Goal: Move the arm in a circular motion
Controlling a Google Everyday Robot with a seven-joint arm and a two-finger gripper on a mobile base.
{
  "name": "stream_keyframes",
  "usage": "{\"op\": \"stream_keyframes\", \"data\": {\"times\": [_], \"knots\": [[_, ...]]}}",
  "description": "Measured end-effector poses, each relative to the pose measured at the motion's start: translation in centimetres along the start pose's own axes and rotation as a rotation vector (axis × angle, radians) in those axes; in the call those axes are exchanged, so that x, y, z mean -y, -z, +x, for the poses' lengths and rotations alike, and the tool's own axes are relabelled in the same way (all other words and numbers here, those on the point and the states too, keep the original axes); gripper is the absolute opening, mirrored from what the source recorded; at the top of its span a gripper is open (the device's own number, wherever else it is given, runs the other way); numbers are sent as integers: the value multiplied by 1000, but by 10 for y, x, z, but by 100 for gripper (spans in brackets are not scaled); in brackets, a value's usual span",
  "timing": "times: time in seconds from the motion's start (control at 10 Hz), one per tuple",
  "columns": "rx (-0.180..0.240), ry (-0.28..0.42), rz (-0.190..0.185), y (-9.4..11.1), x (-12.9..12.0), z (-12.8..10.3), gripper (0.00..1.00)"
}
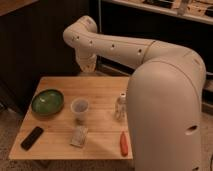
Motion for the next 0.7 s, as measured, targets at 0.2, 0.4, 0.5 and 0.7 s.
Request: {"op": "stream_keyframes", "data": {"times": [0.2, 0.4, 0.5, 0.7], "knots": [[33, -60, 6, 13, 29, -8, 0], [62, -126, 18, 29, 72, -3, 0], [73, -160, 29, 38, 99, 3, 0], [94, -238, 58, 56, 153, 14, 0]]}}
